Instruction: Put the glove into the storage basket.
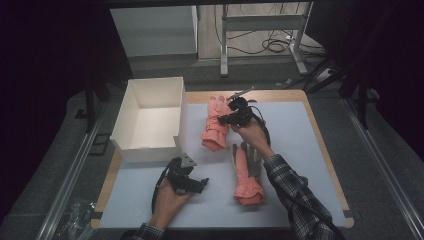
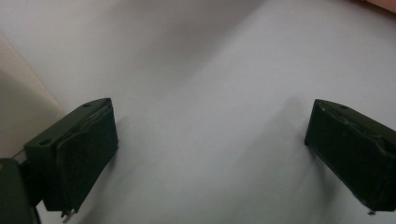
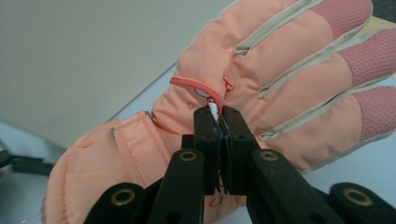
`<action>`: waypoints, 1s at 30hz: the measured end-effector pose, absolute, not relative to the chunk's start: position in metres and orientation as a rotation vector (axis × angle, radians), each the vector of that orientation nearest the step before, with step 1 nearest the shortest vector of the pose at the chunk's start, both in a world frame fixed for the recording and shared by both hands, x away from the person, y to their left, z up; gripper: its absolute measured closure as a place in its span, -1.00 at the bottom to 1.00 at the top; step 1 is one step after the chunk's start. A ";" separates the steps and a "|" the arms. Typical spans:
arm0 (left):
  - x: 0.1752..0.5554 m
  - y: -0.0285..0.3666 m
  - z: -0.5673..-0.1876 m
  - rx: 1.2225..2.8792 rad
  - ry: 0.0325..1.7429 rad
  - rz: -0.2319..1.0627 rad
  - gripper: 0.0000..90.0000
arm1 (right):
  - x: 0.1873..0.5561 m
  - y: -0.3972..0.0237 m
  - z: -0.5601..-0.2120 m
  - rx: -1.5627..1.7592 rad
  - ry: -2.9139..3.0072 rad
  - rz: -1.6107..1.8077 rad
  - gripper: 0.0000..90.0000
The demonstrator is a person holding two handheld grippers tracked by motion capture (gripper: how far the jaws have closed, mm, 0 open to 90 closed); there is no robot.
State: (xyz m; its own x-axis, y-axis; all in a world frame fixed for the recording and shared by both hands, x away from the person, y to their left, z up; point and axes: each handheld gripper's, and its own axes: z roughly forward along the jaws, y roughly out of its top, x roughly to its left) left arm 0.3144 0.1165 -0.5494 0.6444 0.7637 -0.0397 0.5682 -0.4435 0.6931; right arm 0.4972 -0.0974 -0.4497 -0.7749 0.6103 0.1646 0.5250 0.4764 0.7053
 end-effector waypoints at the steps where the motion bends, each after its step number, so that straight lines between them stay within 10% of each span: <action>1: 0.314 0.117 -0.549 2.173 1.031 0.365 -0.94 | 0.497 -0.097 -0.450 1.005 2.604 1.185 0.90; 30: 0.314 0.116 -0.549 2.169 1.033 0.368 -0.94 | 0.393 -0.180 -0.413 0.927 2.661 1.280 0.90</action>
